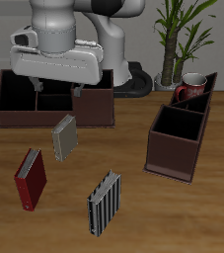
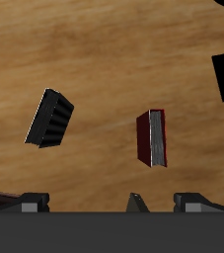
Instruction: Place the red mug into the left desk caddy's left compartment and place the striped book into the left desk caddy's back compartment and place the red book into the back desk caddy's front compartment
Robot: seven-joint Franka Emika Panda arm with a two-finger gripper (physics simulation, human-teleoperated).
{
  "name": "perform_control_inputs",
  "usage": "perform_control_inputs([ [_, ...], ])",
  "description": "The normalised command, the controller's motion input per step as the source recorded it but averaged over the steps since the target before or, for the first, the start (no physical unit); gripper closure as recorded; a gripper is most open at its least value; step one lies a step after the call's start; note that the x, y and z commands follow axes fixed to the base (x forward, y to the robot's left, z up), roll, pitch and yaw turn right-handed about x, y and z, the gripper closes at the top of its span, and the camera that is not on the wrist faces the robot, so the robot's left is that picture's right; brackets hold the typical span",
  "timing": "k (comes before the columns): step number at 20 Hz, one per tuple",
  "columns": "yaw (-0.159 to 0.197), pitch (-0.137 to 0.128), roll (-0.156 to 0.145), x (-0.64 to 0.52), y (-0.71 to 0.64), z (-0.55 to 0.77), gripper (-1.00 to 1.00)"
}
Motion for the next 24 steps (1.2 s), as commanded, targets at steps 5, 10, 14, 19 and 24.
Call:
perform_control_inputs([
  [5, -0.026, 0.001, -0.061, 0.2, -0.15, -0.07, -1.0],
  [10, -0.035, -0.023, -0.012, 0.28, 0.22, -0.08, -1.0],
  [14, -0.04, -0.04, -0.011, 0.23, 0.36, -0.1, -1.0],
  [19, -0.077, -0.049, 0.059, 0.12, 0.64, -0.14, -1.0],
  [24, -0.029, -0.006, 0.062, 0.23, 0.42, -0.06, -1.0],
])
